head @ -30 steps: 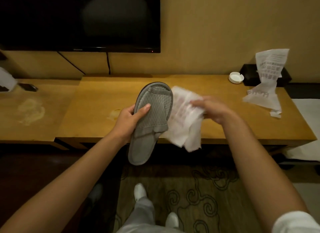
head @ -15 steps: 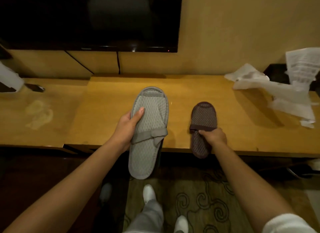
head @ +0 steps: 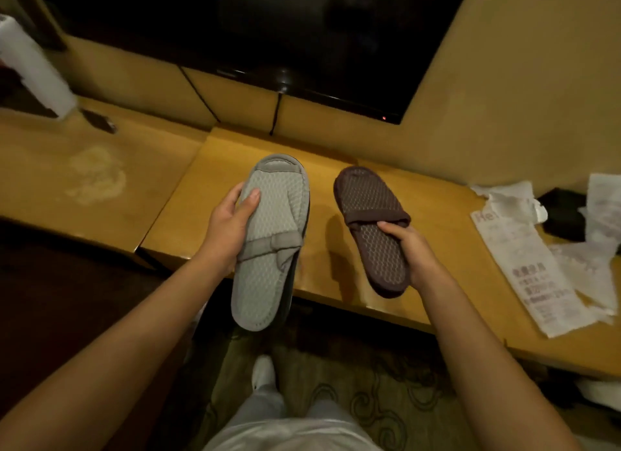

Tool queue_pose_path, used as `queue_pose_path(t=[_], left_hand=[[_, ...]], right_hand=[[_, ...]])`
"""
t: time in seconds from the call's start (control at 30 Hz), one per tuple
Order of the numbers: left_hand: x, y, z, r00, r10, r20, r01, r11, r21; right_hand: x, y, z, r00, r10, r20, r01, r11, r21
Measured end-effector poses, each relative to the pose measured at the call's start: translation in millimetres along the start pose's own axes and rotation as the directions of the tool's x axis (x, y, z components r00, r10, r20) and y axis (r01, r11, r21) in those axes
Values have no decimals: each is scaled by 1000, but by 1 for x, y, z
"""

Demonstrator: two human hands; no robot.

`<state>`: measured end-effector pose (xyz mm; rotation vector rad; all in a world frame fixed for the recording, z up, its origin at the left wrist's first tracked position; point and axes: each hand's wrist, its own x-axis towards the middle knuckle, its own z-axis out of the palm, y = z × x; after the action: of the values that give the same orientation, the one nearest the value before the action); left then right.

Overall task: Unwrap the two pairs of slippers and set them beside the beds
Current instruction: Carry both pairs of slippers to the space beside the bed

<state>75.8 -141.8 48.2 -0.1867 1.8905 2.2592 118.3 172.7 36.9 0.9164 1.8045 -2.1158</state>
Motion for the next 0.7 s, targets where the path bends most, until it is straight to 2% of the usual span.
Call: queue_pose_path(t=[0.17, 0.3, 0.47, 0.57, 0.7], left_hand=[[-55, 14, -43, 974, 108, -200, -117, 993, -31], [-120, 11, -78, 902, 173, -394, -213, 975, -59], [-223, -7, -106, 762, 216, -611, -297, 954, -33], [-290, -23, -126, 632, 205, -747, -314, 949, -5], [-376, -37, -164, 458, 204, -865, -356, 934, 32]], right_hand=[[-19, -20, 52, 963, -99, 249, 140, 979, -150], [-39, -5, 89, 899, -100, 426, 192, 965, -179], [-78, 33, 123, 793, -23, 609, 225, 940, -257], [-110, 56, 153, 714, 22, 700, 255, 922, -290], [-164, 88, 208, 564, 91, 821, 329, 887, -324]])
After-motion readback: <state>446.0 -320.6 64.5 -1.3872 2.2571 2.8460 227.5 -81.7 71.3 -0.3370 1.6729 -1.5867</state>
